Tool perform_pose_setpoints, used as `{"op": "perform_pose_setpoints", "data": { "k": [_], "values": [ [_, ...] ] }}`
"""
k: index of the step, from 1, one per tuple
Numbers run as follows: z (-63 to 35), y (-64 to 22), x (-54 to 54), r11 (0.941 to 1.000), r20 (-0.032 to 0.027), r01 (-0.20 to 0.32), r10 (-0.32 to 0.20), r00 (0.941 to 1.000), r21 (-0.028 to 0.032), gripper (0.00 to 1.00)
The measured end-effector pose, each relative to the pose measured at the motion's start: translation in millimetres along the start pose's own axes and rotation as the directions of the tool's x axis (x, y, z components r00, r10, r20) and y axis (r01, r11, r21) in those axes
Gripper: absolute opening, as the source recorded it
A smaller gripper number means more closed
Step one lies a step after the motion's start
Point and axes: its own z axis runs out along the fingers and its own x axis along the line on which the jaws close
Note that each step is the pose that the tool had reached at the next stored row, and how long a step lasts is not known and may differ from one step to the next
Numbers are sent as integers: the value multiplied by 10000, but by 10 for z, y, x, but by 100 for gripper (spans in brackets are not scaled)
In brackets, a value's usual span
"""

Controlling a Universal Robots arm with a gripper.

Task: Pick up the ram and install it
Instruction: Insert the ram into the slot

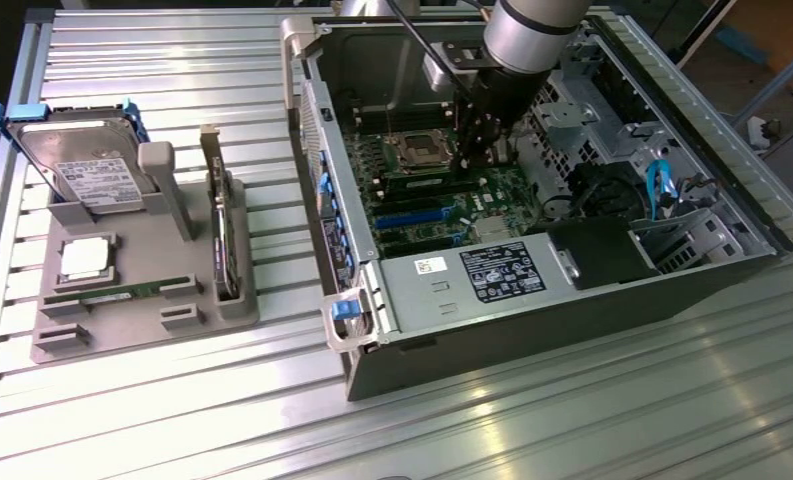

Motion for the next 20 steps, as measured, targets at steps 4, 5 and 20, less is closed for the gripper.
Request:
{"op": "perform_pose_setpoints", "data": {
  "k": [4,5,20],
  "values": [
    [3,0,0,10000,0,0,0,10000,0,12],
    [8,0,0,10000,0,0,0,10000,-1,12],
    [30,6,0,10000,3,0,0,10000,2,12]
  ]
}}
